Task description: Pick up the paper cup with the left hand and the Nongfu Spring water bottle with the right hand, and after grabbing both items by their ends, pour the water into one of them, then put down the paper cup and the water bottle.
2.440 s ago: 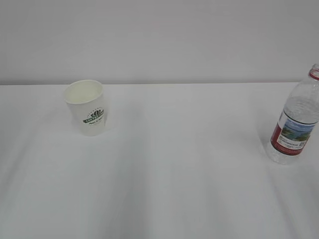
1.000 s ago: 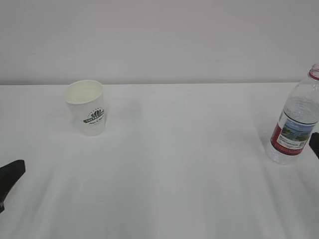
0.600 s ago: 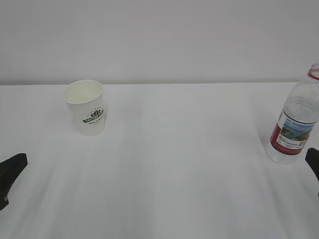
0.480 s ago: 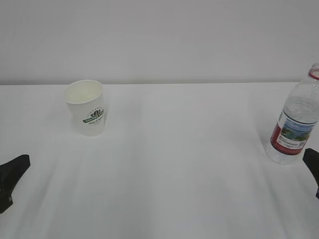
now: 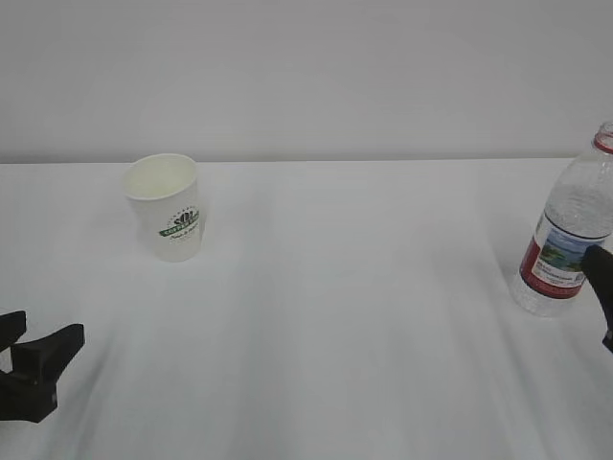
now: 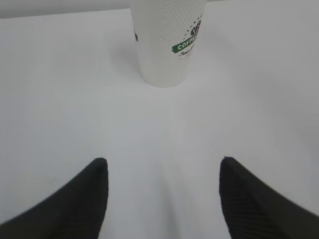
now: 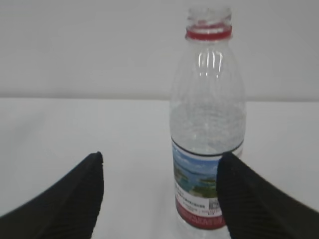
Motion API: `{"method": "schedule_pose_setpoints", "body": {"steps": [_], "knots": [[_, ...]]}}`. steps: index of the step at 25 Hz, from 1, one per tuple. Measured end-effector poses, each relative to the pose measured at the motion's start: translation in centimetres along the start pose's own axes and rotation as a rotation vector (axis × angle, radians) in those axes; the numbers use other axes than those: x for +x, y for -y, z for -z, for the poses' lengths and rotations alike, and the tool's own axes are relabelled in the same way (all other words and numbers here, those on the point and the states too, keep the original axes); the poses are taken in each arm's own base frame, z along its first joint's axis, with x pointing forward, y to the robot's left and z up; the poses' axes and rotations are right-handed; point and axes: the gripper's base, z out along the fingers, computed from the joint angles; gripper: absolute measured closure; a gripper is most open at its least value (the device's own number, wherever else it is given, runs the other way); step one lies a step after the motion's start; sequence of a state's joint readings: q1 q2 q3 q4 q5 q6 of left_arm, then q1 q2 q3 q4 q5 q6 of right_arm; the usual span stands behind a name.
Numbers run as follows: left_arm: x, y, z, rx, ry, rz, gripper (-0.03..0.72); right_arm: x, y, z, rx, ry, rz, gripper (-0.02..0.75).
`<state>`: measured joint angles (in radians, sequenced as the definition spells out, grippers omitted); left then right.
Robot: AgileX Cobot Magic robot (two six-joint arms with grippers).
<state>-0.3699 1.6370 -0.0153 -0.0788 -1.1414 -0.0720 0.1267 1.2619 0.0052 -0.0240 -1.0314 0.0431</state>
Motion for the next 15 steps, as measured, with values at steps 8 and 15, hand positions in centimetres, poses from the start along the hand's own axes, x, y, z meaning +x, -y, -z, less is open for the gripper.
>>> {"method": "schedule_pose_setpoints", "body": {"steps": [8, 15], "knots": [[-0.3, 0.2, -0.3, 0.016, 0.013, -0.003, 0.181, 0.3, 0.0, -0.5, -0.002, 0.02, -0.002, 0.203], [-2.3, 0.6, -2.1, 0.034, 0.101, -0.002, 0.181, 2.6, 0.1, -1.3, 0.0, -0.126, 0.048, 0.203]]}}
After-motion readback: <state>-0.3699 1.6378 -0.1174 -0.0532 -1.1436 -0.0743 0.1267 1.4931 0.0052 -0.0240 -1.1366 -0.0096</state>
